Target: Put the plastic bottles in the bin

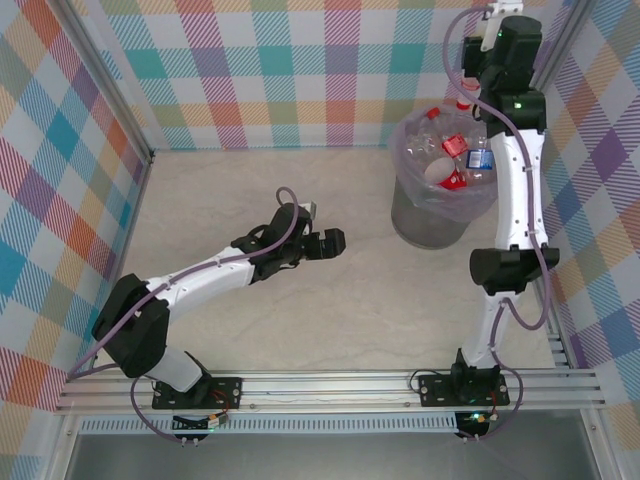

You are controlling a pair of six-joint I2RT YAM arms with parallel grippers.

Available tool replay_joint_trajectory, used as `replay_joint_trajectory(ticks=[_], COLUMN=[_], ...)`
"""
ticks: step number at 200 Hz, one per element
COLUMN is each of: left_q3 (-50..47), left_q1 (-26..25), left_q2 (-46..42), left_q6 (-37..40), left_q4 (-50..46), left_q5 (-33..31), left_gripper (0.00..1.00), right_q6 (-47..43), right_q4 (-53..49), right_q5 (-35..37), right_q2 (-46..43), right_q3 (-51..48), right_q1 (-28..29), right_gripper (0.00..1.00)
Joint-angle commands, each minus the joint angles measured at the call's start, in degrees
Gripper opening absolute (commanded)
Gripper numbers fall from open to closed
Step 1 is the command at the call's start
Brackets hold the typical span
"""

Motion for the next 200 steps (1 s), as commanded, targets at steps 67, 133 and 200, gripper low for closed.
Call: replay_joint_trajectory(ticks=[67, 133, 200], left_q3=[-1.81, -0.29, -0.12], left_q1=[0.38, 0.45, 0.45], left_q2=[-1.76, -0.38, 0.09], left_q6=[1.60, 2.66, 1.72], left_q4=[-1.11, -1.68, -0.73], left_q5=[-1.66, -1.59, -1.05], left_gripper=[0.98, 0.98, 0.98], right_q6=[3.57, 5.52, 9.80], right_q4=[3.93, 6.38, 8.10], right_q5=[-1.59, -3.46, -6.50], right_q2=[-7.70, -14.57, -18.77], right_q3=[-20.26, -37.09, -48.88], right_q1=[-0.99, -1.20, -1.26], right_gripper=[0.48, 0.48, 0.48])
